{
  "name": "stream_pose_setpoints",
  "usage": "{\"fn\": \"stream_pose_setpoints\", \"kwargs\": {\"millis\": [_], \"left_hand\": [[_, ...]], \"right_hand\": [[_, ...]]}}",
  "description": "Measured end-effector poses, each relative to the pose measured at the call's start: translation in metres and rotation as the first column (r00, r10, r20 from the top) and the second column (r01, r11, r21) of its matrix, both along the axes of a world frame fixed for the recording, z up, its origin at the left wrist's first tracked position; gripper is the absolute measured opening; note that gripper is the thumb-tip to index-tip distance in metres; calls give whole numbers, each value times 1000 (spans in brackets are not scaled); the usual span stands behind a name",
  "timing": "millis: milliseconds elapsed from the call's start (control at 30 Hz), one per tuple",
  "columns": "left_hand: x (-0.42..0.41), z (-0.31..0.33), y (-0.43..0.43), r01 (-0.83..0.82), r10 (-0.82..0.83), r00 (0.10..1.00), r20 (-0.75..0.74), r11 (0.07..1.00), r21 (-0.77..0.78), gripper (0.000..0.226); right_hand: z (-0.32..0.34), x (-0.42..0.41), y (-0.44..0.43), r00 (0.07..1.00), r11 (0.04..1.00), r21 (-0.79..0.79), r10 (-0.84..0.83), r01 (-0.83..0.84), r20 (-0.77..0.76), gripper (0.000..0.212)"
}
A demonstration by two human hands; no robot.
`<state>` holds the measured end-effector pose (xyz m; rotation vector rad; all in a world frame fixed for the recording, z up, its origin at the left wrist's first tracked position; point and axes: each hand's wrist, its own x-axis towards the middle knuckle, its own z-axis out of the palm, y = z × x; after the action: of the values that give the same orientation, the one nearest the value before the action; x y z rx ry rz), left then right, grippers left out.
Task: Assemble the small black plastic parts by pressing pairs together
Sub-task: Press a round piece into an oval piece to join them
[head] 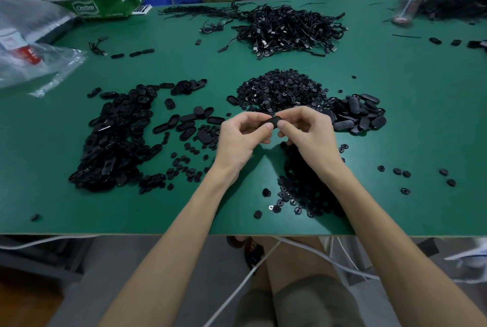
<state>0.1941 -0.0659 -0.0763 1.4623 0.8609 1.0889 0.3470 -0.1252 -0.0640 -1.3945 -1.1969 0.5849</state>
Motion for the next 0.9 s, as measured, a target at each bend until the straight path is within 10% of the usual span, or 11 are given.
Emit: {"fn": "stream_pose_setpoints", "kwargs": {"millis": [900], "left_hand": [[0,2,-3,13,-14,999,45,1000,17,16]], "right_hand": [[1,-2,-4,999,998,43,47,-48,26,18]]}}
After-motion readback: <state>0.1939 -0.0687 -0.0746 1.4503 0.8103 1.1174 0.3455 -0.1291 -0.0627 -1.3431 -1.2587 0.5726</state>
